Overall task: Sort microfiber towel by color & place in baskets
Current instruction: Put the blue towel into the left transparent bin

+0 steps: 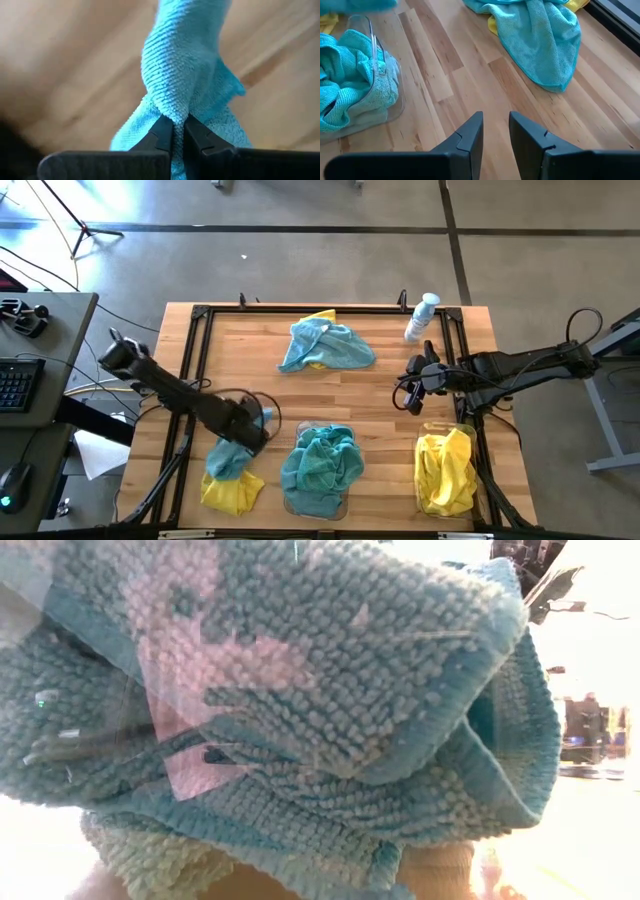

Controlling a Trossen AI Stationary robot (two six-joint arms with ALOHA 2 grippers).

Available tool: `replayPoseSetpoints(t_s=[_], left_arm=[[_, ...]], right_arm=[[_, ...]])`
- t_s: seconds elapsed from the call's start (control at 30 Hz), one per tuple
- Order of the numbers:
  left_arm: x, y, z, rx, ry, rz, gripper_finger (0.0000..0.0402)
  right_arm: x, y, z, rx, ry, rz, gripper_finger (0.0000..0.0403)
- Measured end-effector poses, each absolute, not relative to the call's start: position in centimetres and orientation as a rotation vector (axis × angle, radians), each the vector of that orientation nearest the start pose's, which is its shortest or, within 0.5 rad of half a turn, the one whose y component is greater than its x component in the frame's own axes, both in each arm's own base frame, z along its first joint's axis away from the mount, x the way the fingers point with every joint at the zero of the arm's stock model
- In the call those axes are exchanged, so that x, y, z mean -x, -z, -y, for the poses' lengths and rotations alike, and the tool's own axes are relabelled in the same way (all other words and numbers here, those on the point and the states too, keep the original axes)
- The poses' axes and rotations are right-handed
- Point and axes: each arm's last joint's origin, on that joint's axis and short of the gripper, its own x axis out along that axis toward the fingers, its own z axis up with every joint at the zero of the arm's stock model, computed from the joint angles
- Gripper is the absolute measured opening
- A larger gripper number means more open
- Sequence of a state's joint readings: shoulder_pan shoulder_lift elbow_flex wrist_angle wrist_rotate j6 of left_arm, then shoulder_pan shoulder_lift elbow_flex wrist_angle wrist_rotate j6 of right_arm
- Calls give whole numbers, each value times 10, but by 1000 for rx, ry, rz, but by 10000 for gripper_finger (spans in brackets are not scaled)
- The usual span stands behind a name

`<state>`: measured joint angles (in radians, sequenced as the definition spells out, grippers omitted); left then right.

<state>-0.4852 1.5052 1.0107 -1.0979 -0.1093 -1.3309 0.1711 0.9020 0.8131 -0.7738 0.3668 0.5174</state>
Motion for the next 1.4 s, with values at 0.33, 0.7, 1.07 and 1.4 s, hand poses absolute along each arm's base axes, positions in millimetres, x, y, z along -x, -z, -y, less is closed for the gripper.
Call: replayPoseSetpoints(t_s=[0.33,0.7,1.07,1.4], left_arm=[[-244,-323,112,560,-623,-939,1],[-322,-412,148,260,-353,-638,0],[-362,-393,166,262,-191,-785,0],[-364,-391,168,278,-166,-796,0]], right_arm=[[-167,-277,-18,-257,391,-759,87],[-167,-277,-18,-255,390,-759,87],[-167,-277,-18,-259,386,-761,87],[-166,-276,-19,-272,383,-777,87]])
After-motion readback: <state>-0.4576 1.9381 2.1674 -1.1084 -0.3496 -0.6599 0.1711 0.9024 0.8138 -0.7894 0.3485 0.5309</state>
